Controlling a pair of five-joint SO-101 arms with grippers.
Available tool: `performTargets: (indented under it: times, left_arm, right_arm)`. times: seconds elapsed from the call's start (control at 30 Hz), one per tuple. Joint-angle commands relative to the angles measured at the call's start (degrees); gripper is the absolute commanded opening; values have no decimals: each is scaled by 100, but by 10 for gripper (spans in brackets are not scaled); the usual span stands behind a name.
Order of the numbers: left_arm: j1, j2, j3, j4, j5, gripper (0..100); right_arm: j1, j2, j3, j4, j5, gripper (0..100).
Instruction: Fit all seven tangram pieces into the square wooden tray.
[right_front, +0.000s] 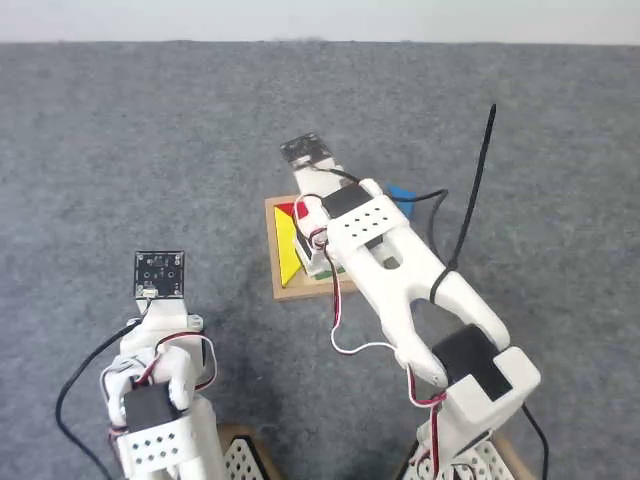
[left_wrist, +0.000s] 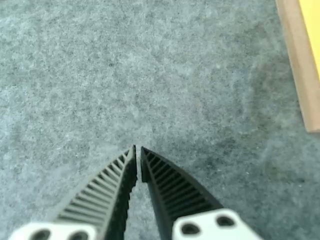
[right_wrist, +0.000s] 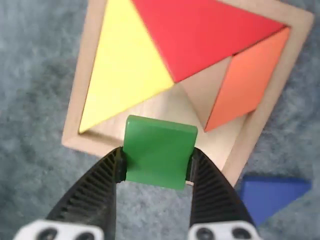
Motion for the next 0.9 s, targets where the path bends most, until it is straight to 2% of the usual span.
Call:
performTargets:
  times: [0.0,0.1,0.17,0.37,0.67,0.77,0.87]
  left_arm:
    - [-18,-105,-48,26,-53,15]
    - [-18,-105,-48,26,-53,15]
    - [-18,-105,-48,26,-53,15]
    - [-18,-105,-48,26,-53,15]
    - [-18,-105,-48,26,-53,15]
    - [-18,-105,-48,26,-53,15]
    - [-18,-105,-48,26,-53,15]
  right_arm:
    - [48,-374,-316,57,1688,9]
    - [48,-374,-325,4,3402,9]
    - [48,-374,-325,-145,4105,9]
    - [286,110,-325,-409,4703,9]
    - [295,778,-334,-927,4782,13]
    - [303,787,-334,-884,4782,75]
    - [303,787,-325,-866,4730,205]
